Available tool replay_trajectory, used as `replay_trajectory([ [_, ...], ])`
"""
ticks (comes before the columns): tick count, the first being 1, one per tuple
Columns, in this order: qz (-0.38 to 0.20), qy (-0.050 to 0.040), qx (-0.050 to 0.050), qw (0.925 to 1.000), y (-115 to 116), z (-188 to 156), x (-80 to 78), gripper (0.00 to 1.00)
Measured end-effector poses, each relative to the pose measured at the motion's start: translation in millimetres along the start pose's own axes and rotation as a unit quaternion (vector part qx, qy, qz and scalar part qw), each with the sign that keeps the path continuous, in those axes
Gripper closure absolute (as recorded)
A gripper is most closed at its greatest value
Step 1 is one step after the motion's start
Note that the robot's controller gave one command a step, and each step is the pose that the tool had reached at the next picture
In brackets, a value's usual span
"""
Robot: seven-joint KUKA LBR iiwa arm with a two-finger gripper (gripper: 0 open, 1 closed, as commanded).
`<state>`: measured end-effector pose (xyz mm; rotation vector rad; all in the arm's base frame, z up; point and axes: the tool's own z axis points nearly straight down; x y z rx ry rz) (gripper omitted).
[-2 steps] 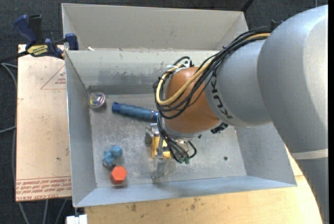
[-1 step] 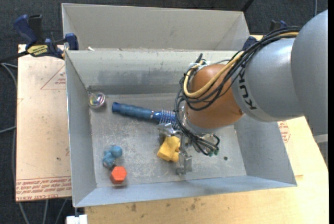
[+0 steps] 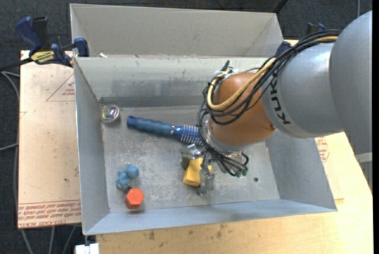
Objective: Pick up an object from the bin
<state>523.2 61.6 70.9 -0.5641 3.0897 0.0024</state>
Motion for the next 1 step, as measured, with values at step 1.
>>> replay_trajectory([
  [1,-0.027,-0.005,0.001,0.9996,30.8,-139.9,-2.3,1.0],
])
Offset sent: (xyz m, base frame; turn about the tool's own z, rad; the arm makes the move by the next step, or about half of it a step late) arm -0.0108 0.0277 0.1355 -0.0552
